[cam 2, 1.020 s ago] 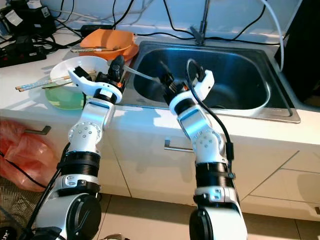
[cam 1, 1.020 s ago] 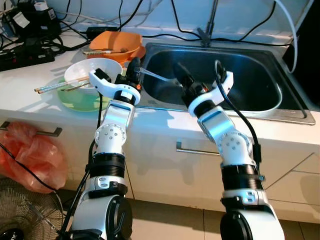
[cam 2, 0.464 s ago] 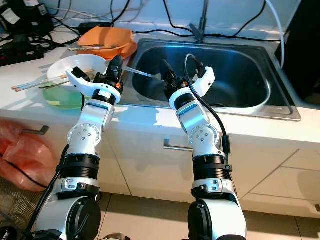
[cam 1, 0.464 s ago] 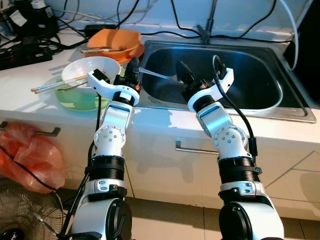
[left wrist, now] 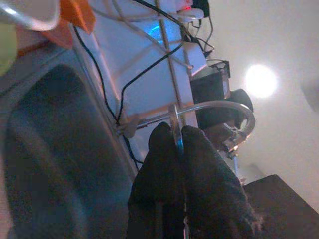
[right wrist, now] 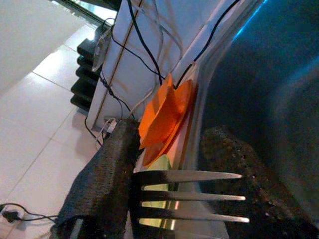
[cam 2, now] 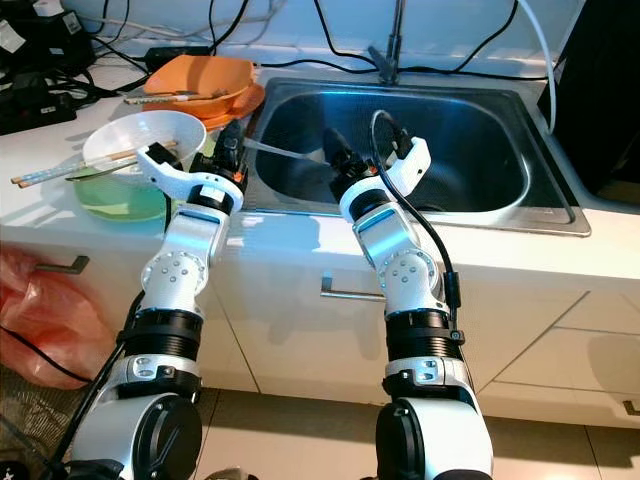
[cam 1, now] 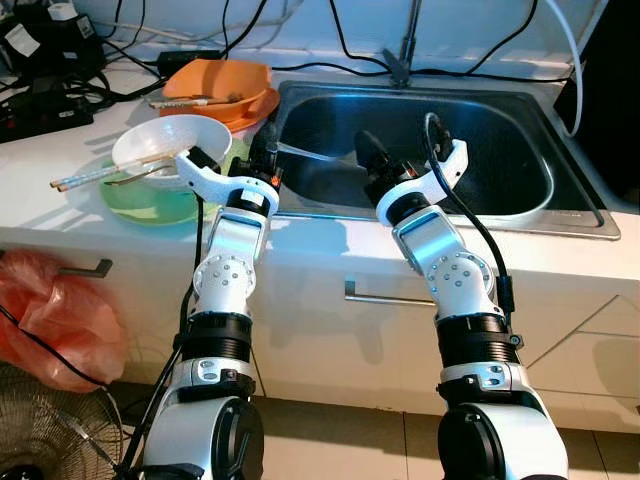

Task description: Kitchen organization

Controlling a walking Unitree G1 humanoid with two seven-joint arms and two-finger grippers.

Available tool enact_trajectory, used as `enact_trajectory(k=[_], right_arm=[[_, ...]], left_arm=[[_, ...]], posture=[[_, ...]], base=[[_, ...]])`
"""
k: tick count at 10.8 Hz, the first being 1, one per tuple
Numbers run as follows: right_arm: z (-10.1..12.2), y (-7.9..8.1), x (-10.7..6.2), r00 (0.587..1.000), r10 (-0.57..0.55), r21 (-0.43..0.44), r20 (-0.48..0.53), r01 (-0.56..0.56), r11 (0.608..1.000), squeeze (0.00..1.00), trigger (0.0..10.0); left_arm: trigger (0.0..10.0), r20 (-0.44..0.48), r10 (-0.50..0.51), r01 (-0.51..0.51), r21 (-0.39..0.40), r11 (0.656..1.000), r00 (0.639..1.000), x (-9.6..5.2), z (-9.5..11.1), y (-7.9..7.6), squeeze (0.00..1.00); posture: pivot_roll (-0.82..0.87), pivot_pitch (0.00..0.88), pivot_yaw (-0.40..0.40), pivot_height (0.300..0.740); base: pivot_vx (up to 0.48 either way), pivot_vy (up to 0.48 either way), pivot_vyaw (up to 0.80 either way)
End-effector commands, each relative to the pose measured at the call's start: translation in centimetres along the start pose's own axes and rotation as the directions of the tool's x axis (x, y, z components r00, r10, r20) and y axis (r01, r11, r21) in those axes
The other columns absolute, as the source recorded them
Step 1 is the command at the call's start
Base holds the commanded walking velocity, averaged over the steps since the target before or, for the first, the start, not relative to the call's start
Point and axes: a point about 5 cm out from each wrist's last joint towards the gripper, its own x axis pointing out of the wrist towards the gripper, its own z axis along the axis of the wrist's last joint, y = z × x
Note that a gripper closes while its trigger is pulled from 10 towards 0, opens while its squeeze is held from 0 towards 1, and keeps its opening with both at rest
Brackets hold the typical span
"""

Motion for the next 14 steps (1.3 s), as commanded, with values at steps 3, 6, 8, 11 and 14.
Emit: enact_trajectory(k=[3, 6, 8, 11, 14], right_arm=[[-1.7, 5.5, 1.5, 0.988, 0.156, 0.06, -0.009, -0.156, 0.986, 0.0, 0.0], [-1.6, 5.5, 1.5, 0.988, 0.153, 0.065, -0.003, -0.153, 0.986, 0.0, 0.0], [-1.4, 5.4, 1.5, 0.99, 0.144, 0.068, 0.004, -0.144, 0.987, 0.0, 10.0], [-1.3, 5.5, 1.6, 0.99, 0.138, 0.073, 0.006, -0.138, 0.988, 0.0, 10.0], [-1.1, 5.7, 1.8, 0.991, 0.133, 0.088, 0.018, -0.134, 0.987, 0.0, 10.0]], left_arm=[[4.9, -0.147, 0.109, -0.118, -0.05, 0.992, 0.983, -1.3, -6.3, 1.4, 0.0], [10.0, -0.223, 0.161, -0.16, 0.024, 0.987, 0.961, -1.7, -7.5, 2.5, 0.0], [10.0, -0.25, 0.188, -0.177, 0.068, 0.982, 0.95, -2.1, -8.2, 3.2, 0.0], [10.0, -0.293, 0.19, -0.173, 0.082, 0.981, 0.937, -2.6, -9.1, 3.7, 0.29], [10.0, -0.33, 0.187, -0.172, 0.075, 0.982, 0.925, -3.0, -10.0, 4.1, 1.0]], posture=[[0.06, 0.034, 0.039, 0.74], [0.05, 0.03, 0.042, 0.74], [0.05, 0.032, 0.043, 0.74], [0.05, 0.036, 0.043, 0.74], [0.04, 0.038, 0.045, 0.74]], base=[[0.0, 0.0, 0.0], [0.0, 0.0, 0.0], [0.0, 0.0, 0.0], [0.0, 0.0, 0.0], [0.0, 0.0, 0.0]])
